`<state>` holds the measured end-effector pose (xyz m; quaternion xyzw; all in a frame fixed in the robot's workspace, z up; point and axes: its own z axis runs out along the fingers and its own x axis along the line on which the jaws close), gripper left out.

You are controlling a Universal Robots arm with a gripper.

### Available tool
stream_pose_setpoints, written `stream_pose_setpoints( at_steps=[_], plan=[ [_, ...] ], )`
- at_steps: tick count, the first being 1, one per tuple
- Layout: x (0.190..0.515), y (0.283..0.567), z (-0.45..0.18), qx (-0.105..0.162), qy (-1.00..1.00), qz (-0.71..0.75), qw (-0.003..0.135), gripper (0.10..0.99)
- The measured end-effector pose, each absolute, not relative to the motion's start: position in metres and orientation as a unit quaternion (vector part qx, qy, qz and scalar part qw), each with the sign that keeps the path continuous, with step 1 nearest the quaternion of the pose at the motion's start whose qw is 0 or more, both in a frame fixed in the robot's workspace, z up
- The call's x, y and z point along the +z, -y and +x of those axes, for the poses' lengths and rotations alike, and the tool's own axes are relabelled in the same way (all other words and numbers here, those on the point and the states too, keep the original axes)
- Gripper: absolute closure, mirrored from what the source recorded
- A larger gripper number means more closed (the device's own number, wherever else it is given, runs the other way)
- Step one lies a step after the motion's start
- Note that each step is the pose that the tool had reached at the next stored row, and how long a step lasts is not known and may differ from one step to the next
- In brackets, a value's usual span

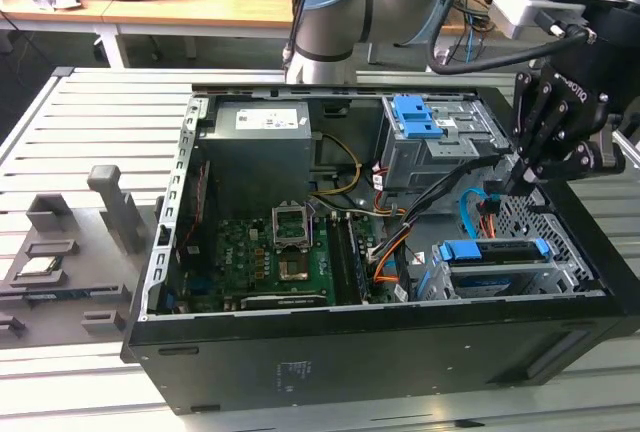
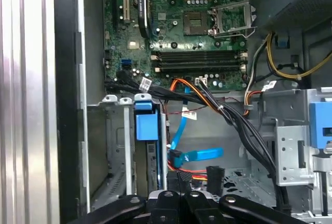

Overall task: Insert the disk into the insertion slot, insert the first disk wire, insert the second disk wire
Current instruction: 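Insert the first disk wire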

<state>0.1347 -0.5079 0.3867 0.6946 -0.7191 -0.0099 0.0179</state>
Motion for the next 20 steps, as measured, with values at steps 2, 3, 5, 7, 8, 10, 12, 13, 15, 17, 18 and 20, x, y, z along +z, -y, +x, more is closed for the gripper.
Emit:
stream_pose_setpoints(
  at_steps=[2, 3, 5, 7, 8, 10, 12, 13, 15, 17, 18, 20],
  plan=[
    [0.384, 0.499, 0.137, -0.009, 0.719, 0.695, 0.019, 0.98],
    [0.381, 0.493, 0.138, -0.009, 0.719, 0.695, 0.019, 0.98],
    [0.378, 0.486, 0.139, -0.009, 0.719, 0.695, 0.019, 0.98],
    [0.374, 0.48, 0.139, -0.009, 0.719, 0.694, 0.019, 0.98],
    [0.371, 0.477, 0.139, -0.008, 0.719, 0.694, 0.019, 0.98],
    [0.369, 0.476, 0.139, -0.008, 0.719, 0.695, 0.019, 0.98],
    [0.369, 0.476, 0.139, -0.008, 0.719, 0.695, 0.019, 0.918],
    [0.369, 0.476, 0.139, -0.008, 0.719, 0.695, 0.019, 0.792],
    [0.369, 0.476, 0.139, -0.008, 0.719, 0.695, 0.019, 0.725],
    [0.367, 0.474, 0.139, -0.006, 0.719, 0.694, 0.022, 0.725],
    [0.365, 0.473, 0.139, -0.004, 0.719, 0.694, 0.024, 0.725],
    [0.358, 0.47, 0.139, -0.002, 0.719, 0.694, 0.026, 0.725]
  ],
)
